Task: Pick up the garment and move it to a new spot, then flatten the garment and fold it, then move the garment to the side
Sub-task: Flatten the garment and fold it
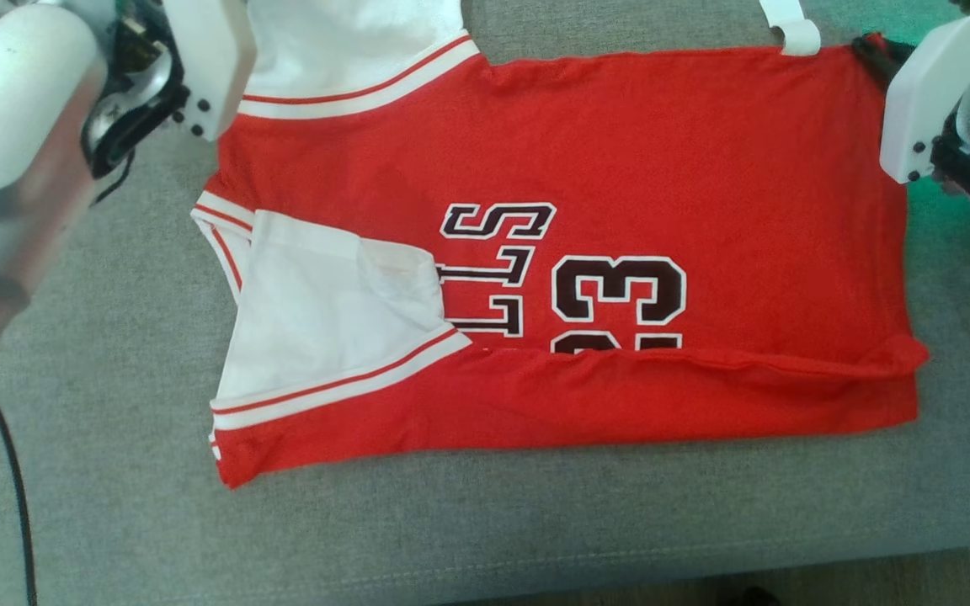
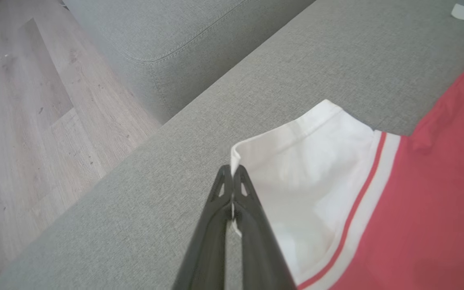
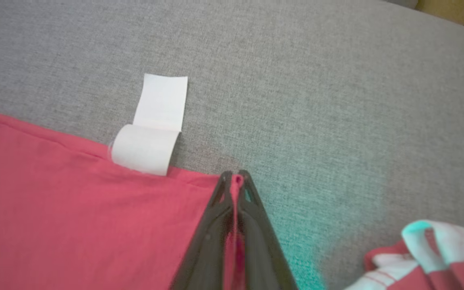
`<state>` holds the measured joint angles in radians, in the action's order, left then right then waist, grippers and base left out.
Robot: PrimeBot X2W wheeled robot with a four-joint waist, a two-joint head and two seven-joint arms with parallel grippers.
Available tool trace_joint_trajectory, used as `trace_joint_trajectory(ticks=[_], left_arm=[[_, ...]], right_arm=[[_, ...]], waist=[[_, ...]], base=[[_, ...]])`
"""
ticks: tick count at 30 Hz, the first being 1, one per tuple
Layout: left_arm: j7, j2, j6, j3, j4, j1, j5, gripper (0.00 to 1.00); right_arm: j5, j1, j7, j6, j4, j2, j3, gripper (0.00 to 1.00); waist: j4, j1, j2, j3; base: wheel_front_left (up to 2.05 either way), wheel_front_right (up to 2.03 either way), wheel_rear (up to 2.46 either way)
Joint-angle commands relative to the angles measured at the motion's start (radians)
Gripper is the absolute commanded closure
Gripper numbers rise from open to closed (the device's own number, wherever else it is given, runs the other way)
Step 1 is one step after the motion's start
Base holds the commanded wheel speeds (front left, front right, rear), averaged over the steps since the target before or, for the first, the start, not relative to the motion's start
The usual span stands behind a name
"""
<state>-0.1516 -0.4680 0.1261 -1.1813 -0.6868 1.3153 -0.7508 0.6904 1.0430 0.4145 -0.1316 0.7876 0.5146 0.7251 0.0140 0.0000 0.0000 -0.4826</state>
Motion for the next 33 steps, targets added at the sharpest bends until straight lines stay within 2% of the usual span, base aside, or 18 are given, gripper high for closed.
trace_joint_trajectory(ticks=[1,11,18,22,25,33], left_arm=[[0.013,-0.038,-0.01,0.043,0.003,0.067,0.0,1.0],[0.141,-0.023,-0.058,0.08,-0.094,0.13,0.026,1.0],[0.253,0.011,-0.086,0.101,-0.199,0.177,0.042,1.0],[0.287,0.037,-0.072,0.103,-0.239,0.181,0.035,1.0],[0.314,0.051,-0.052,0.088,-0.256,0.164,0.038,1.0],[0.334,0.026,-0.022,0.059,-0.226,0.07,0.02,1.0]], right_arm=[[0.008,0.013,-0.018,0.001,-0.008,0.022,0.005,1.0],[0.017,0.093,-0.141,0.001,0.027,0.008,0.021,1.0],[-0.008,0.161,-0.293,0.001,0.088,-0.026,0.016,1.0],[-0.005,0.165,-0.359,0.001,0.114,-0.048,0.023,1.0],[0.015,0.135,-0.393,0.001,0.104,-0.036,0.058,1.0],[0.095,0.033,-0.404,0.001,0.039,0.033,0.121,1.0]], waist=[[0.001,0.0,0.0,-0.001],[0.01,0.0,0.0,-0.009],[0.016,0.0,0.0,-0.008],[0.012,0.0,0.0,0.005],[0.002,0.0,0.0,0.029],[-0.011,0.0,0.0,0.116]], base=[[0.0,0.0,0.0],[0.0,0.0,0.0],[0.0,0.0,0.0],[0.0,0.0,0.0],[0.0,0.0,0.0],[0.0,0.0,0.0]])
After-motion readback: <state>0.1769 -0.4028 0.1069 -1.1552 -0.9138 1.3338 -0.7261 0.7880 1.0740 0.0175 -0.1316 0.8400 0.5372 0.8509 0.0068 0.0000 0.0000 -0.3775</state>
